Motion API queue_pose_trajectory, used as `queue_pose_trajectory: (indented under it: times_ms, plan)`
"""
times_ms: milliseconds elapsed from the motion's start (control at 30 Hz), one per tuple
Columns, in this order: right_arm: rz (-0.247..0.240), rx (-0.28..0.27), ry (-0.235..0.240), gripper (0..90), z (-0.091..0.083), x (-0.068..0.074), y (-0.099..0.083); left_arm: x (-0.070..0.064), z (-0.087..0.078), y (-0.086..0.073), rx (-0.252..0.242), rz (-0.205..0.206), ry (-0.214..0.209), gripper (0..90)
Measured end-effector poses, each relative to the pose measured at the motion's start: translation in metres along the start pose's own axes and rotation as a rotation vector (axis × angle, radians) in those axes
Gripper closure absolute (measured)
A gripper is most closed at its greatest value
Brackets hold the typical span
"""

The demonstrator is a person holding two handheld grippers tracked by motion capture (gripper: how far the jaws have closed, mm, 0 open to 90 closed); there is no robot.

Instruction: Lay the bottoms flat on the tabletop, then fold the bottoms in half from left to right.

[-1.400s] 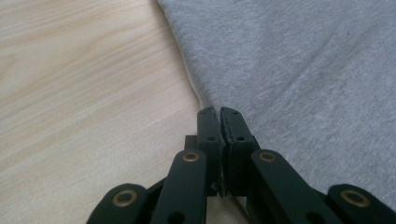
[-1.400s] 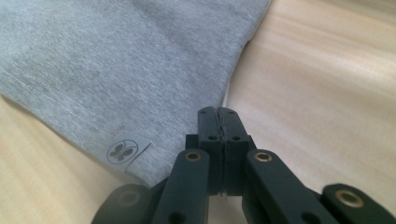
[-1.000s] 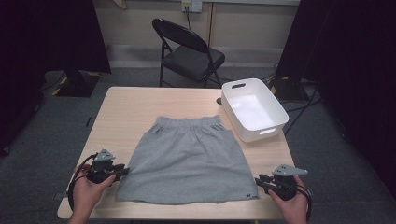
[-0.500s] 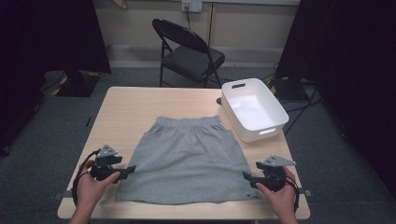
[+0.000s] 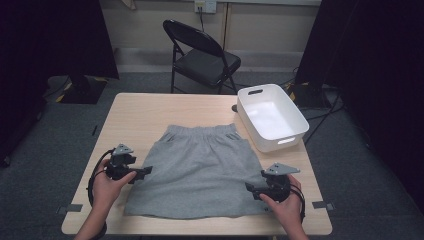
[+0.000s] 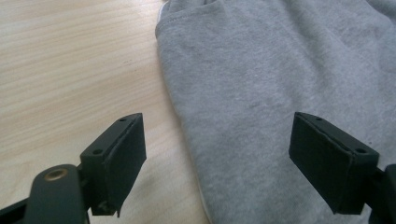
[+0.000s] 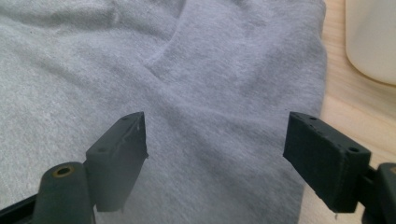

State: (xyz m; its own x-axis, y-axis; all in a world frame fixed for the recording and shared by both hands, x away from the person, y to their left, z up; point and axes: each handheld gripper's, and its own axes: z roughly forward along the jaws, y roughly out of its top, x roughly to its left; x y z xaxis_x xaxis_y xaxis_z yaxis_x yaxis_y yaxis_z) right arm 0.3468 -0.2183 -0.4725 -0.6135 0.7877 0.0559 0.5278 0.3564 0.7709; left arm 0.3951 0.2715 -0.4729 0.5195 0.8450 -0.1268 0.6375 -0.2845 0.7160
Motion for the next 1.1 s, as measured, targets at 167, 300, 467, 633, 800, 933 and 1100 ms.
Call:
queue_pose_trajectory:
  times_ms: [167, 300, 467, 633, 800, 933, 1100]
  plan:
    - [-0.002, -0.005, 0.006, 20.4, 0.003, 0.004, 0.003, 0.003, 0.006, 0.009, -0.011, -0.012, 0.005, 17.7]
    - [-0.005, -0.005, 0.015, 19.5, 0.006, 0.007, 0.005, 0.003, 0.010, 0.018, -0.019, -0.015, 0.005, 16.9]
    - [-0.005, -0.005, 0.023, 18.9, 0.010, 0.010, 0.006, 0.003, 0.016, 0.028, -0.014, 0.007, 0.004, 16.9]
    - [-0.010, -0.013, 0.027, 18.9, 0.013, 0.015, 0.009, 0.004, 0.023, 0.036, -0.025, 0.001, 0.010, 16.9]
    - [-0.029, -0.015, 0.046, 18.5, 0.017, 0.023, 0.014, 0.003, 0.029, 0.046, -0.032, 0.007, 0.006, 16.9]
    - [-0.037, -0.013, 0.057, 18.0, 0.020, 0.028, 0.017, 0.001, 0.029, 0.055, -0.037, 0.018, 0.010, 16.9]
    - [-0.050, -0.017, 0.071, 18.0, 0.022, 0.034, 0.021, -0.001, 0.030, 0.063, -0.042, 0.028, 0.005, 16.9]
